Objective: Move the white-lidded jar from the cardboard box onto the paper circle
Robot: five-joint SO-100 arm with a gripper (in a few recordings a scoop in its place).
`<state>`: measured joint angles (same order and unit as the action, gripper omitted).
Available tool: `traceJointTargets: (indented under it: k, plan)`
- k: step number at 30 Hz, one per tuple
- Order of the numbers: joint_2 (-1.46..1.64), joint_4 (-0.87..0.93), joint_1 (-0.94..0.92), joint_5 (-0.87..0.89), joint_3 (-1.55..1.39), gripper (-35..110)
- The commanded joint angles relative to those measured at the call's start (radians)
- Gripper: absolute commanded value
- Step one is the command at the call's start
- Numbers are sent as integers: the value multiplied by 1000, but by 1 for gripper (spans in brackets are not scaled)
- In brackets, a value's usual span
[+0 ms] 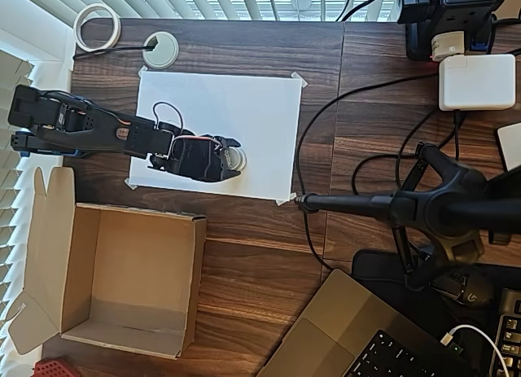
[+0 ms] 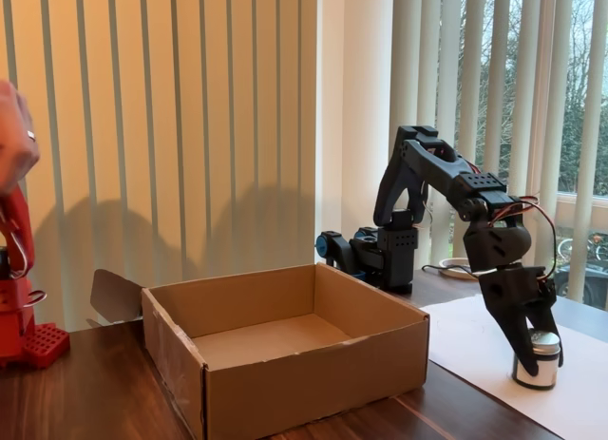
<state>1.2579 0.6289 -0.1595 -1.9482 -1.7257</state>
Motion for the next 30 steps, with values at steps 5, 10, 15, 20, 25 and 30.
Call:
traceJointTargets:
  k: [5, 10, 15, 20, 25, 30]
  plan:
    - [167, -14, -48, -41, 2, 36]
    - [278, -21, -46, 64, 0, 35]
    - [423, -123, -8, 259, -44, 35]
    - [672, -333, 0, 497, -242, 35]
    - [980, -405, 3, 816, -514, 35]
    - [1305, -290, 77, 1040, -815, 10]
